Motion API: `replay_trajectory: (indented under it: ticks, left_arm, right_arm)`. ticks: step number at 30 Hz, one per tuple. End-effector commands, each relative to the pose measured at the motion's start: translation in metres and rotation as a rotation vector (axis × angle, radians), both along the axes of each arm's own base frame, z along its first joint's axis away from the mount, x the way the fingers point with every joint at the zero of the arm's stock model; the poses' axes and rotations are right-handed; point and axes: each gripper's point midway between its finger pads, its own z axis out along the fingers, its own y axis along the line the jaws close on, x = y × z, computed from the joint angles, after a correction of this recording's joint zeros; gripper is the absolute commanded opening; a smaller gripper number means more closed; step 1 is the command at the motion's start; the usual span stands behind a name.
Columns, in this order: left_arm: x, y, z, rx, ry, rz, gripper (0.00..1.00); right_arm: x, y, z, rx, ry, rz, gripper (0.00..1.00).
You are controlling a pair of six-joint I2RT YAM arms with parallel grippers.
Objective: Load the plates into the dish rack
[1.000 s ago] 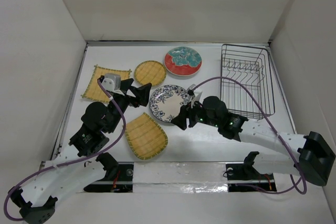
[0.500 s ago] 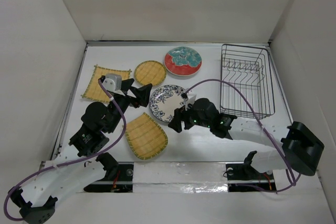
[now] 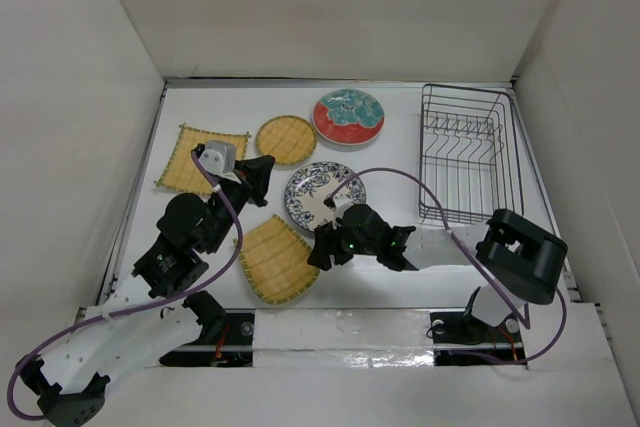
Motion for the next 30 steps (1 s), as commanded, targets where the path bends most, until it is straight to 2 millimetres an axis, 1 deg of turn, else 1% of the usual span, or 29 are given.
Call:
replay_trajectory:
  ticks: [1, 2, 3, 4, 5, 6, 7, 8, 10, 13, 14, 16, 17, 19, 20, 21, 22, 24, 25, 26, 27, 28, 29, 30]
  left_arm:
    - [-0.002, 0.002, 0.019, -0.037, -0.041, -0.003, 0.00]
    - [-0.002, 0.002, 0.018, -0.036, -0.039, 0.000, 0.01]
    - [-0.002, 0.002, 0.017, -0.035, -0.035, 0.002, 0.07]
    - [-0.002, 0.002, 0.019, -0.036, -0.038, -0.003, 0.22]
    - [-0.003, 0.001, 0.020, -0.038, -0.041, -0.009, 0.28]
    - [-0.004, 0.001, 0.022, -0.041, -0.045, -0.013, 0.33]
    - [-0.005, 0.002, 0.022, -0.042, -0.052, -0.011, 0.40]
    - [-0.005, 0.003, 0.022, -0.043, -0.053, -0.010, 0.43]
    - [-0.005, 0.003, 0.022, -0.044, -0.049, -0.009, 0.45]
    - [-0.008, 0.003, 0.025, -0.046, -0.056, -0.019, 0.48]
    - [-0.007, 0.004, 0.025, -0.048, -0.057, -0.013, 0.48]
    - [-0.007, 0.005, 0.025, -0.047, -0.054, -0.005, 0.49]
    - [-0.007, 0.006, 0.025, -0.046, -0.051, -0.004, 0.49]
    - [-0.009, 0.007, 0.029, -0.056, -0.061, -0.007, 0.49]
    - [-0.009, 0.009, 0.029, -0.059, -0.064, -0.003, 0.50]
    - [-0.009, 0.009, 0.030, -0.061, -0.065, 0.000, 0.50]
    - [-0.009, 0.010, 0.030, -0.061, -0.064, 0.005, 0.50]
    - [-0.011, 0.013, 0.033, -0.066, -0.070, 0.007, 0.50]
    - [-0.013, 0.015, 0.037, -0.073, -0.079, 0.009, 0.50]
    - [-0.012, 0.018, 0.038, -0.078, -0.082, 0.025, 0.50]
    - [-0.013, 0.021, 0.038, -0.080, -0.084, 0.036, 0.50]
    - [-0.014, 0.027, 0.042, -0.091, -0.093, 0.055, 0.50]
    - [-0.015, 0.030, 0.044, -0.096, -0.098, 0.061, 0.50]
    - [-0.016, 0.033, 0.046, -0.103, -0.105, 0.067, 0.50]
  right_arm:
    - [0.005, 0.020, 0.012, 0.107, -0.004, -0.015, 0.68]
    - [0.005, 0.021, 0.011, 0.112, 0.002, -0.016, 0.67]
    - [0.000, 0.026, 0.014, 0.133, 0.002, 0.000, 0.67]
    - [0.000, 0.027, 0.011, 0.132, 0.008, 0.002, 0.66]
    - [-0.003, 0.030, 0.010, 0.134, 0.008, 0.013, 0.64]
    - [-0.003, 0.030, 0.007, 0.123, 0.010, 0.010, 0.64]
    - [-0.002, 0.031, 0.007, 0.124, 0.014, 0.004, 0.63]
    - [-0.002, 0.031, 0.003, 0.117, 0.025, 0.000, 0.60]
    - [-0.007, 0.035, 0.002, 0.131, 0.038, 0.015, 0.56]
    - [-0.006, 0.037, -0.004, 0.126, 0.051, 0.003, 0.40]
    - [-0.007, 0.037, -0.005, 0.128, 0.060, 0.000, 0.31]
    - [-0.010, 0.040, -0.001, 0.156, 0.063, 0.004, 0.21]
    - [-0.010, 0.041, -0.001, 0.160, 0.061, 0.004, 0.13]
    - [-0.011, 0.044, 0.004, 0.160, 0.055, 0.002, 0.04]
    - [-0.015, 0.047, 0.009, 0.166, 0.051, 0.012, 0.00]
    - [-0.013, 0.047, 0.012, 0.168, 0.047, 0.005, 0.00]
    - [-0.015, 0.054, 0.029, 0.198, 0.023, 0.022, 0.00]
    - [-0.021, 0.058, 0.038, 0.191, 0.001, 0.039, 0.00]
    - [-0.015, 0.064, 0.058, 0.216, -0.041, 0.036, 0.00]
    - [-0.017, 0.065, 0.065, 0.216, -0.057, 0.033, 0.00]
    - [-0.011, 0.062, 0.069, 0.200, -0.077, 0.005, 0.00]
    - [-0.006, 0.064, 0.082, 0.212, -0.106, -0.004, 0.00]
    - [-0.003, 0.061, 0.102, 0.243, -0.139, -0.019, 0.00]
    - [0.010, 0.054, 0.108, 0.216, -0.181, -0.086, 0.00]
